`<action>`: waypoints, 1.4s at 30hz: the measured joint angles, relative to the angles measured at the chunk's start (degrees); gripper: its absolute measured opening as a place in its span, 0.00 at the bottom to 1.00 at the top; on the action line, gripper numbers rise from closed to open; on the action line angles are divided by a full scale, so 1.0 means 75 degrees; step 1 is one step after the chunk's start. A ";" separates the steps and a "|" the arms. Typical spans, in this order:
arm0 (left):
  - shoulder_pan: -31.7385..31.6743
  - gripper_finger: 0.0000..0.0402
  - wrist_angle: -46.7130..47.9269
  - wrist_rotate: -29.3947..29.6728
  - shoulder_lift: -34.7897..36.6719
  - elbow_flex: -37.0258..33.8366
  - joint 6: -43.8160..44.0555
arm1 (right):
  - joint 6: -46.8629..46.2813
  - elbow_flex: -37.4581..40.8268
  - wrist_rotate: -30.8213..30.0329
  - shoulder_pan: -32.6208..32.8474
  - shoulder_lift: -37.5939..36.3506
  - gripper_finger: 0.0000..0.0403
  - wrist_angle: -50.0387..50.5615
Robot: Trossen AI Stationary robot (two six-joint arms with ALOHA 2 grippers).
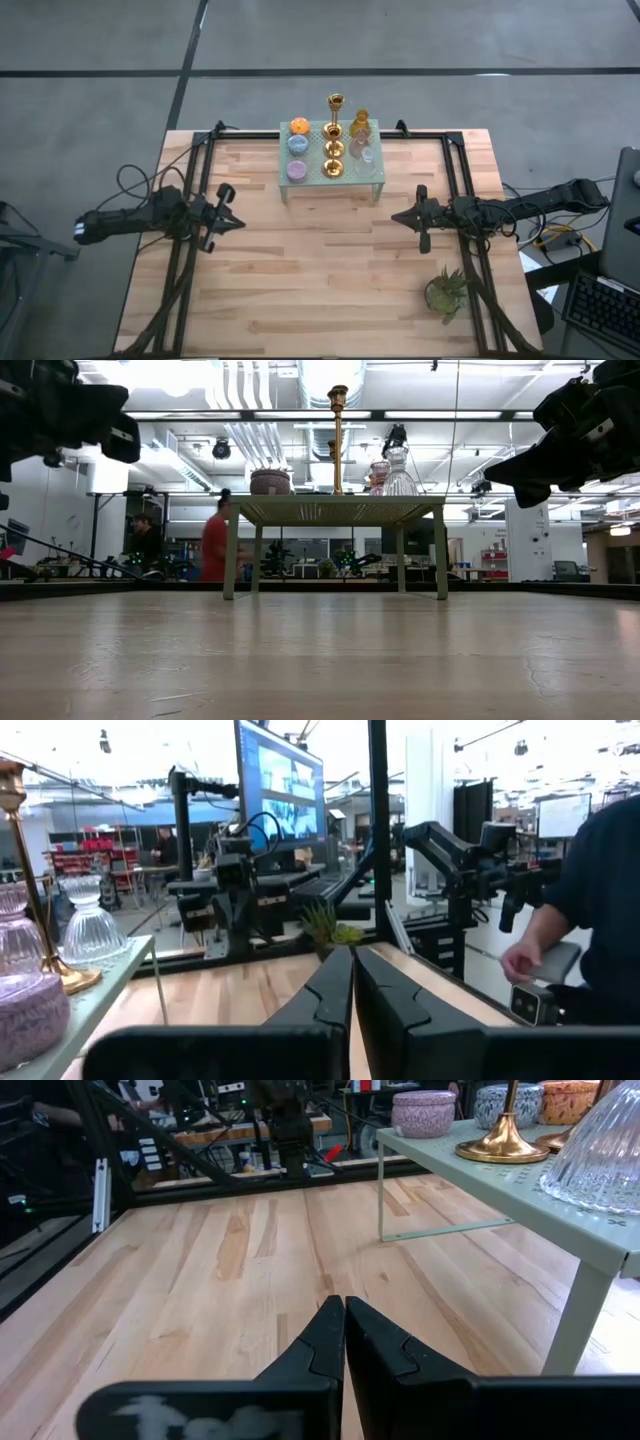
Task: Pick & Place candle stick holders
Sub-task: Return to Home Position
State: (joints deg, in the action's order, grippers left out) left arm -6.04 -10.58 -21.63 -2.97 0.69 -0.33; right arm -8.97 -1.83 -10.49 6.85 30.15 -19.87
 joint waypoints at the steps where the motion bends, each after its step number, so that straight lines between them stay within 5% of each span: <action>1: 0.0000 0.05 0.0006 -0.0003 0.0007 0.0003 0.0043 | 0.0000 0.0002 0.0001 0.0003 0.0000 0.02 0.0002; 10: 0.0000 0.05 0.0072 0.0003 -0.0048 -0.0006 0.1030 | -0.0765 0.0000 0.0036 0.0000 0.0000 0.02 0.0037; 26: 0.0000 0.05 0.0065 0.0003 -0.0048 -0.0009 0.1106 | -0.0617 -0.0123 -0.0011 -0.0023 -0.0068 0.02 -0.0272; 42: 0.0000 0.05 0.0066 0.0006 -0.0051 -0.0012 0.1106 | 0.0431 -0.0227 0.0205 -0.0015 -0.2309 0.02 0.0908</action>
State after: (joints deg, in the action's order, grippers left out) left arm -6.04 -10.09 -21.58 -3.36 0.60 7.97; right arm -5.74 -3.53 -8.95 6.74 12.84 -13.07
